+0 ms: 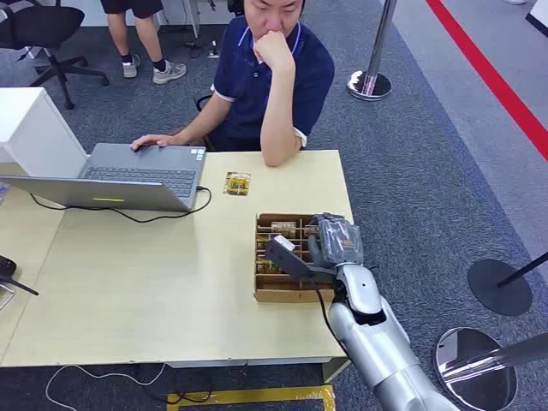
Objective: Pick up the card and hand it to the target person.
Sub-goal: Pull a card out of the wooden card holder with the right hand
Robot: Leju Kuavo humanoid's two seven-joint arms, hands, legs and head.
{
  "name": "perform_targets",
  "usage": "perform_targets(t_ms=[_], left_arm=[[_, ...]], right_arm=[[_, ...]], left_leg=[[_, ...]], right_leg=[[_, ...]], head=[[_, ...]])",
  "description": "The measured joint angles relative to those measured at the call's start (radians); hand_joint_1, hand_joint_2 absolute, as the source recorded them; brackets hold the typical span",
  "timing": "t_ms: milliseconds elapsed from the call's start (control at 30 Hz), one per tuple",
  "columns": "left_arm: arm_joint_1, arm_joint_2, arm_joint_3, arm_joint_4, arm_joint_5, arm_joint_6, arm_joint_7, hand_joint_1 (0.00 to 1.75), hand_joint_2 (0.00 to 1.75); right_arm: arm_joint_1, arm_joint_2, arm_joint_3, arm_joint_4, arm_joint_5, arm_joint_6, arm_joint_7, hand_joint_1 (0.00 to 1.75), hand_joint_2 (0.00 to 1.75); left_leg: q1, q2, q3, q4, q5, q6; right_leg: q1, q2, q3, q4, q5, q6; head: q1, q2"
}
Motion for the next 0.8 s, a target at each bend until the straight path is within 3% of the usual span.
perform_targets(t_ms=[167, 467, 667, 800], left_arm=[[0.000, 0.000, 0.000, 0.000, 0.000, 0.000, 0.002, 0.00, 0.00], [0.000, 0.000, 0.000, 0.000, 0.000, 0.000, 0.003, 0.00, 0.00], [0.000, 0.000, 0.000, 0.000, 0.000, 0.000, 0.003, 0.00, 0.00], [0.000, 0.000, 0.000, 0.000, 0.000, 0.000, 0.003, 0.00, 0.00]], right_arm=[[-0.001, 0.000, 0.000, 0.001, 0.000, -0.002, 0.000, 1.34, 1.75], [-0.004, 0.000, 0.001, 0.001, 0.000, -0.003, 0.000, 1.17, 1.75], [-0.004, 0.000, 0.001, 0.001, 0.000, -0.003, 0.000, 1.26, 1.75], [-0.004, 0.000, 0.002, 0.000, 0.000, -0.003, 0.000, 1.44, 1.75]], left_leg=[[0.000, 0.000, 0.000, 0.000, 0.000, 0.000], [0.000, 0.000, 0.000, 0.000, 0.000, 0.000], [0.000, 0.000, 0.000, 0.000, 0.000, 0.000], [0.000, 0.000, 0.000, 0.000, 0.000, 0.000]], right_leg=[[0.000, 0.000, 0.000, 0.000, 0.000, 0.000], [0.000, 0.000, 0.000, 0.000, 0.000, 0.000], [0.000, 0.000, 0.000, 0.000, 0.000, 0.000], [0.000, 0.000, 0.000, 0.000, 0.000, 0.000]], head=[[0.000, 0.000], [0.000, 0.000], [0.000, 0.000], [0.000, 0.000]])
